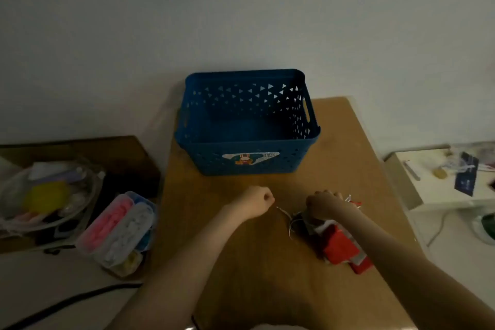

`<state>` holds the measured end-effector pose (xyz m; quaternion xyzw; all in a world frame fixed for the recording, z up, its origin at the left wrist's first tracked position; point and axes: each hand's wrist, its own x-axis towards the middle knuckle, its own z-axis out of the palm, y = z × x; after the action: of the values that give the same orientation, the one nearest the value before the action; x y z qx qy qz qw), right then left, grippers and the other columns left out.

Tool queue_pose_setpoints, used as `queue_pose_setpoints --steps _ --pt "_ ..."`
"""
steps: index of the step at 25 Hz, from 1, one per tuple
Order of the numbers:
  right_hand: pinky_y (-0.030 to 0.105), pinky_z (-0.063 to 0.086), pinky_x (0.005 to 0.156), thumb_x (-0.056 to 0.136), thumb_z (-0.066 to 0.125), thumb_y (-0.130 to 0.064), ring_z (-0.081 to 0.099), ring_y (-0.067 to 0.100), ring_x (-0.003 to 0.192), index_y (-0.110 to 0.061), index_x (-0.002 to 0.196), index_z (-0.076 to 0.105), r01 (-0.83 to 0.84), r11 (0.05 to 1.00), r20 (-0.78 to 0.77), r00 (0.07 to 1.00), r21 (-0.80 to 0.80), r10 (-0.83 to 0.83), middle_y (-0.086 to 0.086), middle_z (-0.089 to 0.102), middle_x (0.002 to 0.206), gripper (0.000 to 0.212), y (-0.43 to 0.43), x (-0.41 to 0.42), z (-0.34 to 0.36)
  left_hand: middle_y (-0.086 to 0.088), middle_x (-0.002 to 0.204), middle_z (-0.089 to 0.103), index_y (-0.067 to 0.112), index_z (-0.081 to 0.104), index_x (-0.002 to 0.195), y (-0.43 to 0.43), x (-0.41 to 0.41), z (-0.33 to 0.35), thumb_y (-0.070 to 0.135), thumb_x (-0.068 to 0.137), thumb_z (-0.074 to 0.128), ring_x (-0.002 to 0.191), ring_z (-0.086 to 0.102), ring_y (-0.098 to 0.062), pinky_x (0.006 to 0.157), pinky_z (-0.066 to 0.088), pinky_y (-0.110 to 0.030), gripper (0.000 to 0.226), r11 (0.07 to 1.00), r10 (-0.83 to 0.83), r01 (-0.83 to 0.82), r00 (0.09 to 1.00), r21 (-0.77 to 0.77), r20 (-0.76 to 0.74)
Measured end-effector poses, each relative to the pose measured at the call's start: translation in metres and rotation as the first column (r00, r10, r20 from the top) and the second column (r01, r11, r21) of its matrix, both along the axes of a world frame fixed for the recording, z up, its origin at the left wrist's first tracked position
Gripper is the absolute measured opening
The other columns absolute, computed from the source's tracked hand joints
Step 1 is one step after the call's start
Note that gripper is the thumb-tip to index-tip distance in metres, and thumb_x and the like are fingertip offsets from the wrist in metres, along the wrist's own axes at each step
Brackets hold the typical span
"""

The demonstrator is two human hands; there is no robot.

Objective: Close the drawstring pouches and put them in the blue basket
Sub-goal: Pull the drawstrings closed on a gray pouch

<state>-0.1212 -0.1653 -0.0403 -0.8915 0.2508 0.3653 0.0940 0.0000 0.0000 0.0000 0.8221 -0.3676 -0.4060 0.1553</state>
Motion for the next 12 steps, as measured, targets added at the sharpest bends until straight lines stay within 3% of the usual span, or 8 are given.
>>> queue_pose_setpoints --steps 3,7,10,12 --pt "0.041 0.029 0.101 0.097 0.042 -0.032 0.035 0.028 0.126 -0.024 0.13 0.053 -0.056 0.998 -0.03 0.998 -0.003 0.055 0.004 0.045 0.135 0.035 -0.007 0.001 -0.014 -0.002 0.122 0.057 0.017 0.057 0.122 -0.003 -0.003 -0.009 0.026 0.1 0.042 0.106 0.055 -0.016 0.091 0.048 -0.032 0.028 0.999 0.052 -0.051 0.997 0.018 -0.049" --pt "0.048 0.034 0.104 0.094 0.044 -0.036 0.036 0.035 0.127 -0.021 0.132 0.048 -0.101 0.994 -0.072 0.992 0.051 0.104 0.008 0.039 0.138 0.041 -0.006 0.015 -0.018 -0.002 0.121 0.057 0.018 0.056 0.123 0.006 0.004 -0.012 0.025 0.101 0.041 0.102 0.055 -0.014 0.084 0.046 -0.028 0.028 0.993 0.118 -0.117 0.99 0.023 -0.083" --pt "0.037 0.038 0.095 0.096 0.047 -0.024 0.044 0.033 0.127 -0.017 0.126 0.05 -0.096 0.982 0.002 0.995 0.162 0.096 0.008 0.045 0.128 0.03 0.02 0.036 -0.009 -0.001 0.119 0.058 0.019 0.056 0.124 0.021 0.014 -0.012 0.026 0.101 0.04 0.1 0.056 -0.014 0.083 0.046 -0.028 0.029 0.986 0.167 -0.167 0.979 0.01 -0.119" --pt "0.034 0.035 0.101 0.096 0.05 -0.018 0.043 0.031 0.128 -0.01 0.133 0.049 -0.047 0.963 0.098 0.995 0.264 0.022 0.012 0.046 0.137 0.037 0.041 0.047 -0.001 -0.002 0.118 0.058 0.019 0.055 0.125 0.027 0.018 -0.013 0.028 0.101 0.04 0.1 0.057 -0.015 0.084 0.047 -0.029 0.03 0.978 0.209 -0.208 0.963 0.026 -0.17"
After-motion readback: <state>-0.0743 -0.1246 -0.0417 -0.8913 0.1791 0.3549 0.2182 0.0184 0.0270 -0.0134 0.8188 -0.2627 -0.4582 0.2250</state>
